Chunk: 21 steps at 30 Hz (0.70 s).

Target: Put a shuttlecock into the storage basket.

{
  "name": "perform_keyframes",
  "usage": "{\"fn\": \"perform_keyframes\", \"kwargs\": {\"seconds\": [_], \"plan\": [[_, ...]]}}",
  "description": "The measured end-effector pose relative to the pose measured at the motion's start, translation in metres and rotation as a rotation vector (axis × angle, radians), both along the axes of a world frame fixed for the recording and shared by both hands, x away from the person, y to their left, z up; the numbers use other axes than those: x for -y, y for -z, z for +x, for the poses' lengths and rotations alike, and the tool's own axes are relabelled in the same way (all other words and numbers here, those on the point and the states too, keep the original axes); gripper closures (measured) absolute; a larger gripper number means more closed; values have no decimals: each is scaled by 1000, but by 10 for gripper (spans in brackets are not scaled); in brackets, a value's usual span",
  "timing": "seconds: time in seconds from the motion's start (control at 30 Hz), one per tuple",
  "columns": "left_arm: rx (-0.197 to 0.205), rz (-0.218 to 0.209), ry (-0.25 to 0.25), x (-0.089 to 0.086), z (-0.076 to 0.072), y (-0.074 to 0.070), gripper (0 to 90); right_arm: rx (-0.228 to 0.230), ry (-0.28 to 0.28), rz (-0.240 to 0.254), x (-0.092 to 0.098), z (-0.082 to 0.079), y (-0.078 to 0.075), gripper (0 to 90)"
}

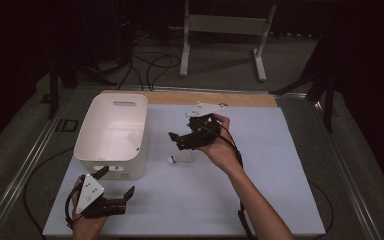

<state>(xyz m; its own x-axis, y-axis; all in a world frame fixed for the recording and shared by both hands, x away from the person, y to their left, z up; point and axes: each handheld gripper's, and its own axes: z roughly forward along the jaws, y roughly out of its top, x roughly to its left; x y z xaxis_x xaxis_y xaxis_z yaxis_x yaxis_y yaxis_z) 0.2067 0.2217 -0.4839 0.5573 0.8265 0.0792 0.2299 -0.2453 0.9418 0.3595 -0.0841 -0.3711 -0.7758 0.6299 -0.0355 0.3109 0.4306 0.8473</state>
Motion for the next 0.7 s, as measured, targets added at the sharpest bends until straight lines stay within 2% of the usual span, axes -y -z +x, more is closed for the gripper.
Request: {"fn": "perform_keyframes", "kwargs": {"seconds": [0.7], "plan": [[-1,1,0,0,0,0,3,-15,15,-6,8,1,9,95]]}}
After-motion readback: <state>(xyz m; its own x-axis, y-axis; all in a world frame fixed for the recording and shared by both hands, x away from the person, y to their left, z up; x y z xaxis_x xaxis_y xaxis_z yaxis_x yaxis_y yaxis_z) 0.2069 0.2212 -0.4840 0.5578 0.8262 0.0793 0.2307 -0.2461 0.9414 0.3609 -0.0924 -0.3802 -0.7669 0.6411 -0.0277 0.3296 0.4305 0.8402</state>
